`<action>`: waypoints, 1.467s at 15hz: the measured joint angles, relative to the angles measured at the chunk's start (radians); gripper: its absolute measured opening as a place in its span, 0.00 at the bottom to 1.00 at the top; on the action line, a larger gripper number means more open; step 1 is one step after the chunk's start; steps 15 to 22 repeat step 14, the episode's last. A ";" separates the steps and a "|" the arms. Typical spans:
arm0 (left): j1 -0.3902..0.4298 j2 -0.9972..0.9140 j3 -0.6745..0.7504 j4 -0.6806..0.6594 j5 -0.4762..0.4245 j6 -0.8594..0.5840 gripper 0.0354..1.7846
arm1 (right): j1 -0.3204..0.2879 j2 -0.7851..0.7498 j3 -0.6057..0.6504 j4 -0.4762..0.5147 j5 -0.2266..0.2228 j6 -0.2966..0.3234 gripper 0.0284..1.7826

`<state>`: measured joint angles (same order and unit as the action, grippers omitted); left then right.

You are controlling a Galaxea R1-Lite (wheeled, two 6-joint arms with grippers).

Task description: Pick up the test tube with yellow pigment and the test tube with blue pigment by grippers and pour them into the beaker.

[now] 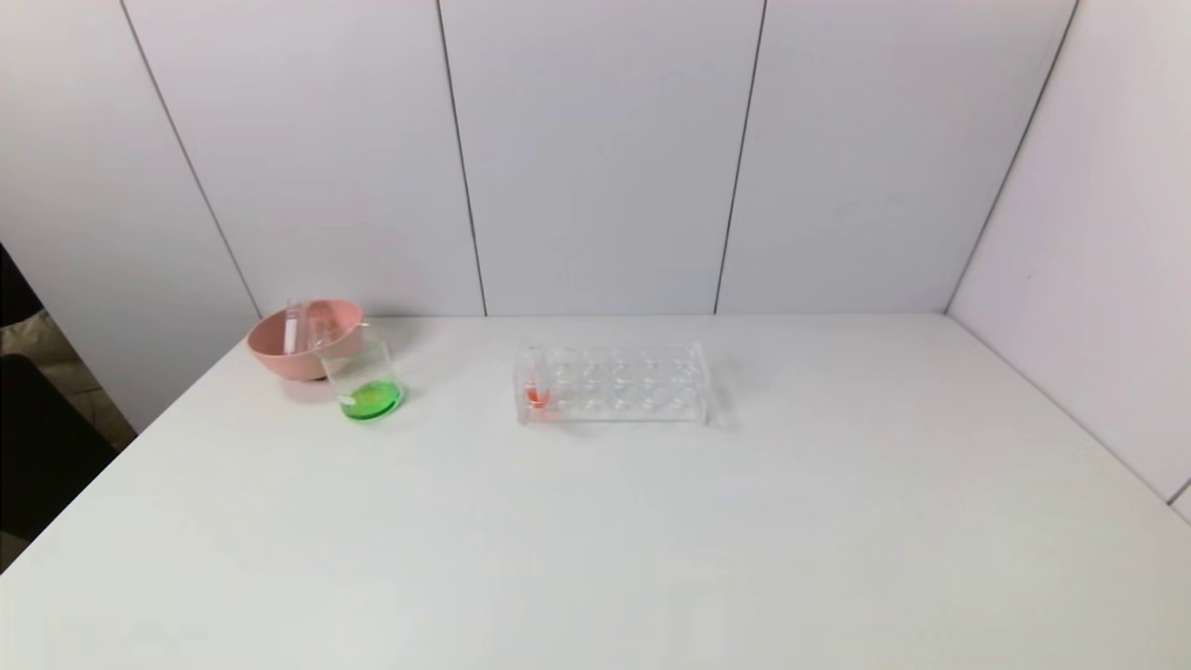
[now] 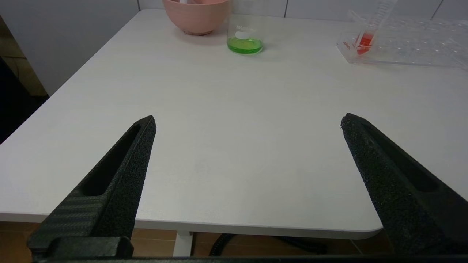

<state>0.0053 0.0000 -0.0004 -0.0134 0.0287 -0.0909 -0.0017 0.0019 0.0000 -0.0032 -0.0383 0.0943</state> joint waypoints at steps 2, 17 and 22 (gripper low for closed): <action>-0.001 0.000 0.000 0.000 0.000 0.000 0.99 | 0.000 0.000 0.000 0.000 0.000 -0.001 0.96; -0.001 0.000 0.000 0.001 0.000 0.000 0.99 | 0.000 0.000 0.000 0.000 0.000 0.002 0.96; -0.001 0.000 0.000 0.001 0.000 0.000 0.99 | 0.000 0.000 0.000 0.000 0.000 0.002 0.96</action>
